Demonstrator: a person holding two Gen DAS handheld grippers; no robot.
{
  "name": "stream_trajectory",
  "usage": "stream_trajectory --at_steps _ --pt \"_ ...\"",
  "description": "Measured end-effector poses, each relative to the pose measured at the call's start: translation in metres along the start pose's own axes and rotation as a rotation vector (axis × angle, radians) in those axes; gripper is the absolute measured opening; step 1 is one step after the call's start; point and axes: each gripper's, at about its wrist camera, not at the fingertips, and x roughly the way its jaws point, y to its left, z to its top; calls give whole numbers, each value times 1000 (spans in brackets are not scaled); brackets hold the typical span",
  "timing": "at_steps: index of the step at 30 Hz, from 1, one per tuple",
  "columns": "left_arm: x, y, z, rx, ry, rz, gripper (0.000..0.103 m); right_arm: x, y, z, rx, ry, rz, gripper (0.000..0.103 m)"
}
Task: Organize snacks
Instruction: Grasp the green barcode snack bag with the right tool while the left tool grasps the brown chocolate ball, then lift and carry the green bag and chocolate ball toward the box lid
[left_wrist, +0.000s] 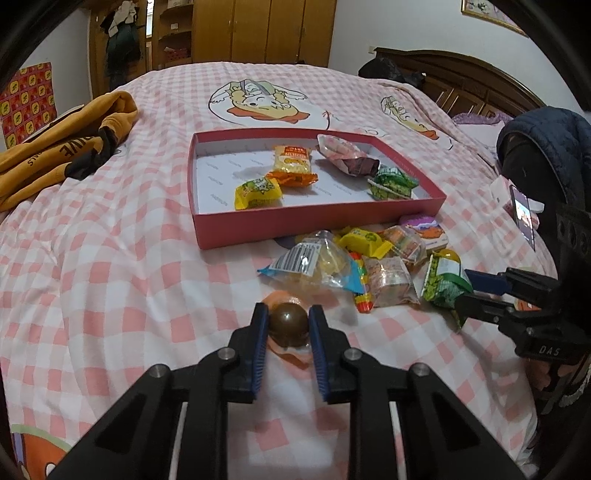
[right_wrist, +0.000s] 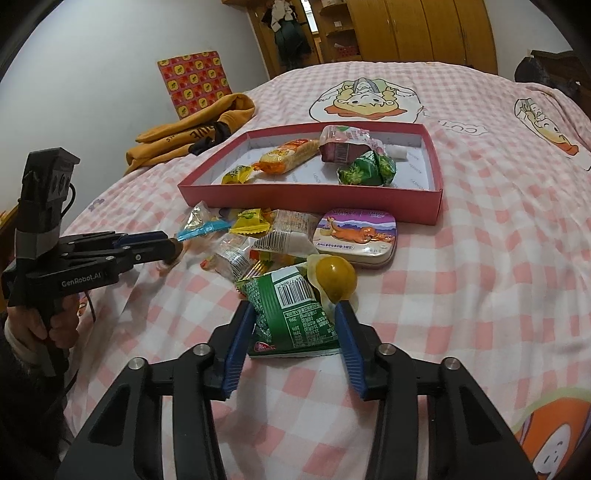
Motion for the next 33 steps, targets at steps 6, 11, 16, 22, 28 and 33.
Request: stream_trajectory --at_steps 6,11,16,22,28,33 --pt "-6 1 -1 -2 -16 -6 22 -5 3 -1 1 -17 2 32" --pt "-13 5 0 -20 -33 0 22 -17 2 0 28 -39 38 31" --pt "-25 8 4 -33 -57 11 22 -31 1 5 59 -55 119 31" --pt "-32 11 12 -57 -70 8 23 -41 5 12 55 -80 139 31" --pt "-43 9 21 -69 -111 -21 23 -49 6 26 49 -105 157 31" --pt "-49 4 30 -51 -143 -12 23 -54 2 33 62 -135 172 31"
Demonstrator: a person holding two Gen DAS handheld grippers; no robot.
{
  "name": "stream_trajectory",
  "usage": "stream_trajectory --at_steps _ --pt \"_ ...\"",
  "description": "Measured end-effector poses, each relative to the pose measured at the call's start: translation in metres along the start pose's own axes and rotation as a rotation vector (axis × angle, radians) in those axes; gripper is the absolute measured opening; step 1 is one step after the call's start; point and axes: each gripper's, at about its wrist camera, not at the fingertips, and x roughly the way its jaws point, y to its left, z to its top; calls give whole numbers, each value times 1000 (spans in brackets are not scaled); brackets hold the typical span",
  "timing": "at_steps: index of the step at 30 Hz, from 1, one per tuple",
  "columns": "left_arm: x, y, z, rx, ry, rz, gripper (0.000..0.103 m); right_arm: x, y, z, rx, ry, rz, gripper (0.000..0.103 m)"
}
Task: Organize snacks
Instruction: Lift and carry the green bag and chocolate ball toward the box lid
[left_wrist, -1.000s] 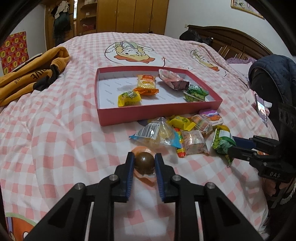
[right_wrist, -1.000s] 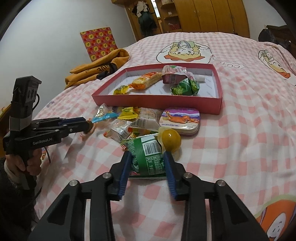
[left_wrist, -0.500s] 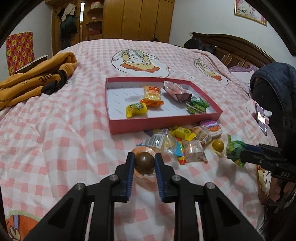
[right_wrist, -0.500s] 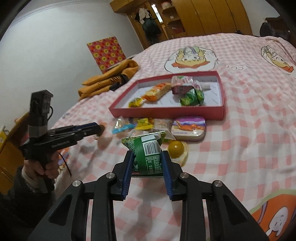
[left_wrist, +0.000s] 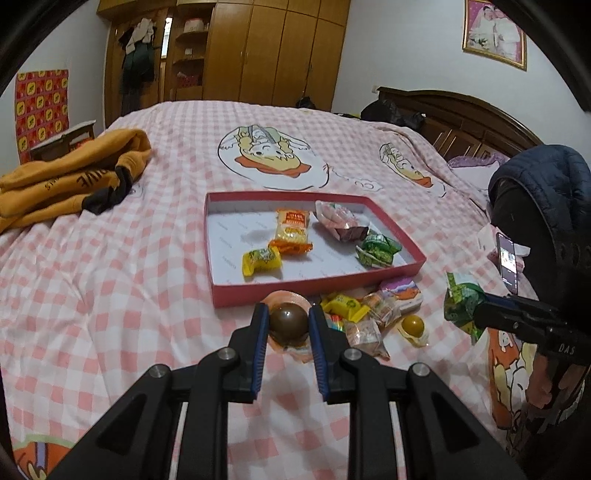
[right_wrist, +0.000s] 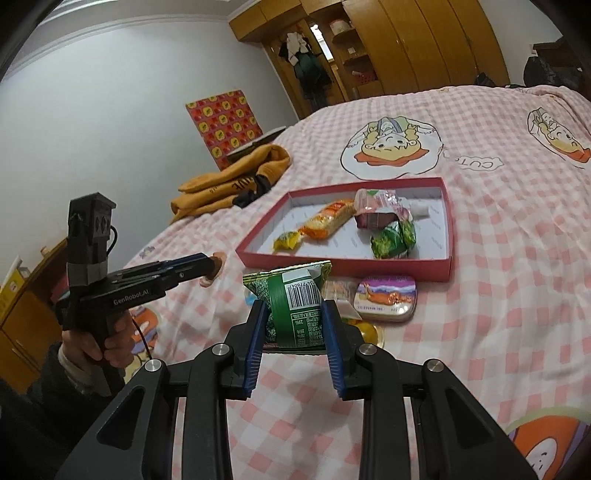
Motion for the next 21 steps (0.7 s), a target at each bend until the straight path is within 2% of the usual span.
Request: stream_trajectory --at_steps 6,21 --pt "-2 4 9 -31 5 -16 23 -5 -1 8 14 -37 -10 31" --pt "-2 1 31 -35 -44 -35 23 -3 -17 25 67 -98 -70 31"
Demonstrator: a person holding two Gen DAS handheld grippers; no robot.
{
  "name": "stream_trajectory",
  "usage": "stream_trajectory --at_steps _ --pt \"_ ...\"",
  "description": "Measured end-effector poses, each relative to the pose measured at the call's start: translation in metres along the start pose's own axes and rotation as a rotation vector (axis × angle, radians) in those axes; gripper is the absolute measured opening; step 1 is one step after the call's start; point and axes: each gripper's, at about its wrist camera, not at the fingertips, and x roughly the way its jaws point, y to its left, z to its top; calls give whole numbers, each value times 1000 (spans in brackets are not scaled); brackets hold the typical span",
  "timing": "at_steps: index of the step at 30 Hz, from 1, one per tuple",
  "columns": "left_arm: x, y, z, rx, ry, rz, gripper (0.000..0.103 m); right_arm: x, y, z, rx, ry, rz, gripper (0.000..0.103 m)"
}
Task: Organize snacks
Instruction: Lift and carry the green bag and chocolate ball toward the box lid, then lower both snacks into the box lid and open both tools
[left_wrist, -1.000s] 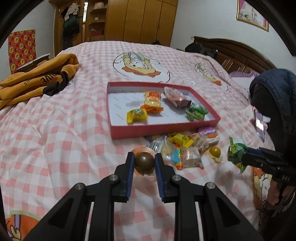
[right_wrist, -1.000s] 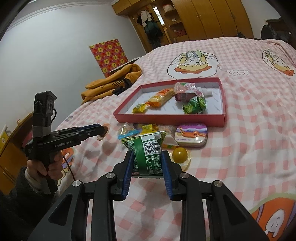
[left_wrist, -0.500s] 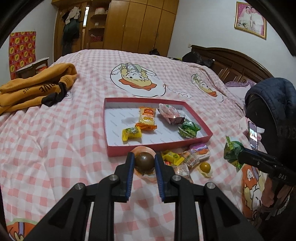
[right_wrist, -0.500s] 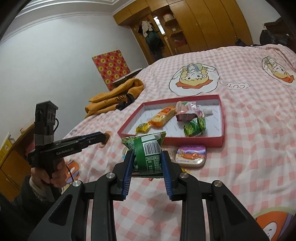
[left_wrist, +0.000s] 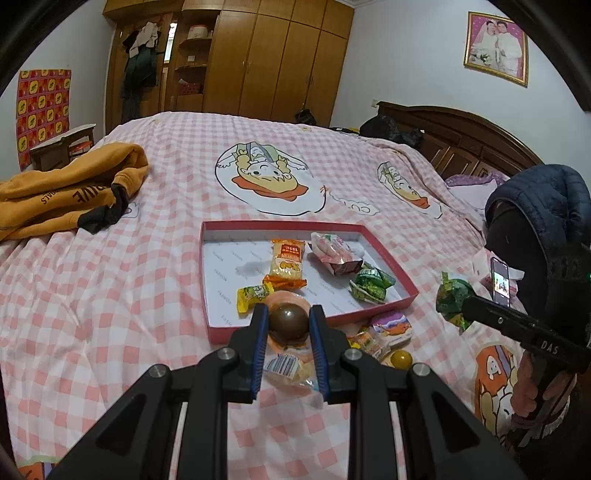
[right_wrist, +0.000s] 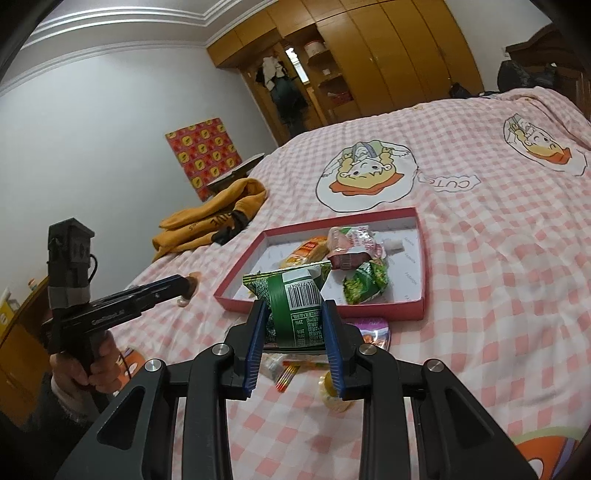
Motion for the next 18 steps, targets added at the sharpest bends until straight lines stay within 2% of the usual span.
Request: stream_trajectory --at_steps 7,13,18 --pt "0 2 5 -4 -48 -20 23 2 -3 2 2 -27 -33 31" --pt "14 4 11 -4 -51 -19 23 16 -10 7 -5 -22 -74 31" --pt "34 8 12 0 -46 -19 23 37 -8 17 -28 -4 -64 31"
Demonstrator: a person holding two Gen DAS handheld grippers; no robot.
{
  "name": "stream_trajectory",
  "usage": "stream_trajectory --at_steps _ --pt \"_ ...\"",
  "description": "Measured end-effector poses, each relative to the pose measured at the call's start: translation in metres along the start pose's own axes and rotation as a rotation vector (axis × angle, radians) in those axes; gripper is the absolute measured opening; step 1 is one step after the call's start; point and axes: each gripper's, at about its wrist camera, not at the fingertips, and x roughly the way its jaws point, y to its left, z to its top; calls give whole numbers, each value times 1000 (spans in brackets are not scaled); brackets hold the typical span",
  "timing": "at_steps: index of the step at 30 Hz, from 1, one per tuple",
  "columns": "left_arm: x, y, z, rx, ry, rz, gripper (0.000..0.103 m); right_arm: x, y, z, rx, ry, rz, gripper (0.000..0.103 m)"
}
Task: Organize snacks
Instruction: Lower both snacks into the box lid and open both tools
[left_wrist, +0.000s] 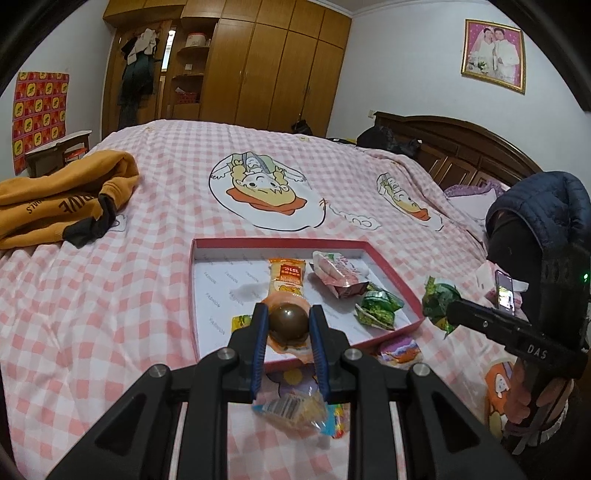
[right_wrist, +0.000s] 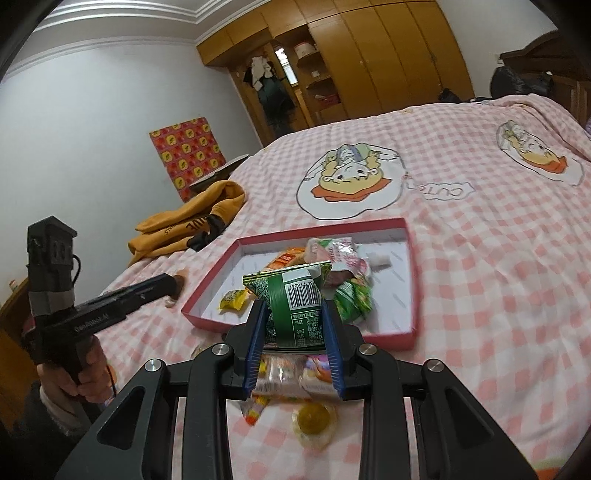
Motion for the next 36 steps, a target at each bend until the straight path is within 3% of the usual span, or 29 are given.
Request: stream_trajectory --at_steps 13,18,36 --pt "40 -3 4 28 39 8 23 61 16 4 -70 79 9 31" --pt "53 -5 3 77 57 24 24 73 9 2 -53 102 -25 31" --pt "75 6 3 54 95 33 24 88 9 -1 -88 129 -92 32"
